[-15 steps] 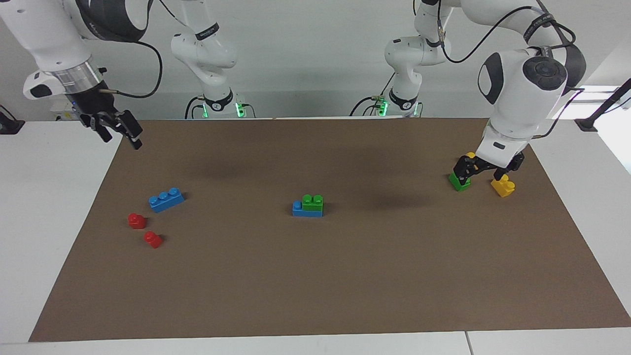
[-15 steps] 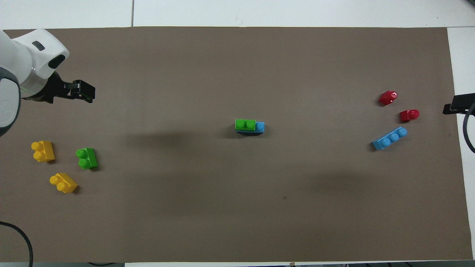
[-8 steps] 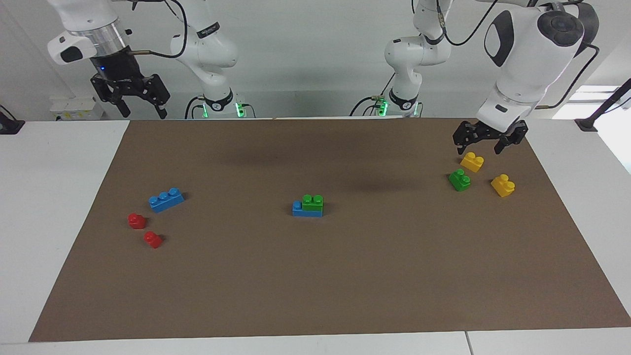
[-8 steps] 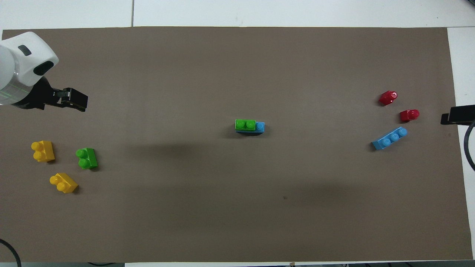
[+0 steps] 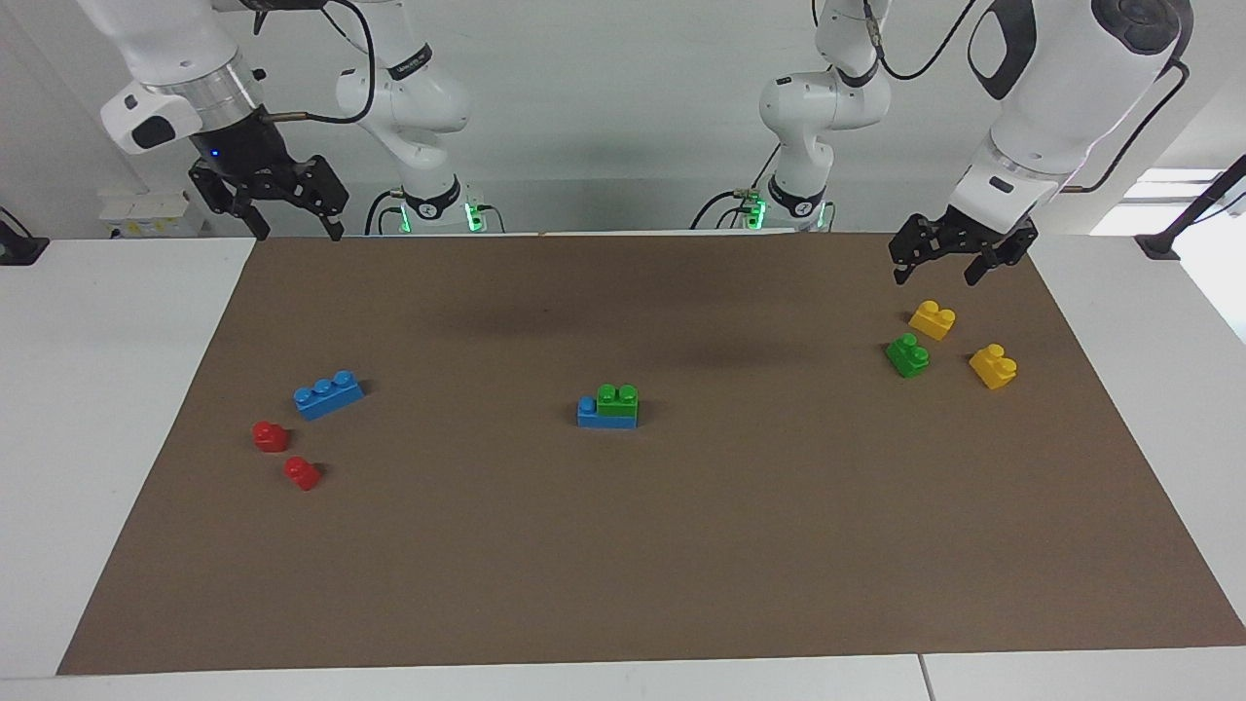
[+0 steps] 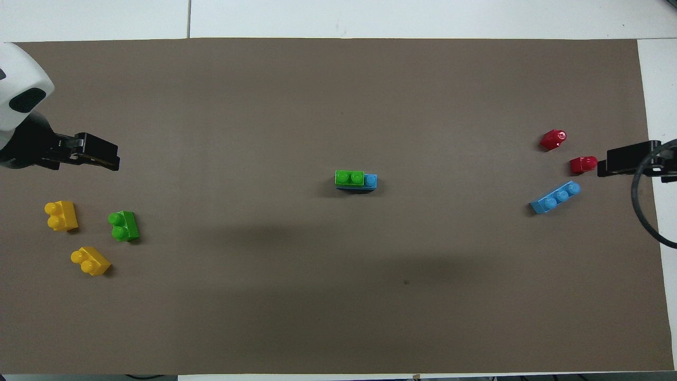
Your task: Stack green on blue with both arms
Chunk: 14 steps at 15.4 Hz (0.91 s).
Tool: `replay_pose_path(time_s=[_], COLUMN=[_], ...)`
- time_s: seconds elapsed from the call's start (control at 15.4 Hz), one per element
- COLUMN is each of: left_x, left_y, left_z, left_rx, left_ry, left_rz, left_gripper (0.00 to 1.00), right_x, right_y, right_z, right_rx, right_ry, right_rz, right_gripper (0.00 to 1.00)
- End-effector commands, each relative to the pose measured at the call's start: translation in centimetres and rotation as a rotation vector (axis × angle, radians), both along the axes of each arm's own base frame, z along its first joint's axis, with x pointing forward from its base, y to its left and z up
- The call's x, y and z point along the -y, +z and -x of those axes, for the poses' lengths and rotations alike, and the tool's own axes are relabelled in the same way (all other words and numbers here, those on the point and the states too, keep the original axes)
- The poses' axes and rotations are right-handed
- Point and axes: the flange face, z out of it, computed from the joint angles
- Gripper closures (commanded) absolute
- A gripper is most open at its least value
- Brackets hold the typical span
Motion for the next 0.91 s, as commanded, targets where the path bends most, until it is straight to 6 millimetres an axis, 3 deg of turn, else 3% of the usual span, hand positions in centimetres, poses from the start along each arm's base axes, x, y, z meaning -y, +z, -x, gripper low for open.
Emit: replay_pose_path(time_s=[0.0, 0.2, 0.33, 0.72, 0.85], left_x=[0.4, 0.6, 0.4, -1.4, -0.8], left_y=[0.9, 1.0, 1.0, 1.6, 1.6], left_z=[0.0, 0.2, 0.2, 0.0, 0.1], left_rx=[0.046, 0.064, 0.061, 0.088, 0.092], left_ry=[0.055, 0.061, 0.066, 0.101, 0.089], left_rz=[-0.018, -0.018, -0.019, -0.017, -0.016], left_gripper=[0.00, 0.00, 0.00, 0.00, 0.00], right_x=[-1.9, -4.2, -4.4, -1.0, -0.3], right_y=[0.6, 0.5, 0.4, -0.3, -0.3], right_z=[-0.2, 0.1, 0.0, 0.2, 0.3], right_rx=[-0.005, 0.000, 0.009, -0.018, -0.026], right_ry=[0.059, 0.101, 0.102, 0.052, 0.039], right_rz=[0.012, 0.016, 0.016, 0.118, 0.118], right_gripper=[0.00, 0.00, 0.00, 0.00, 0.00])
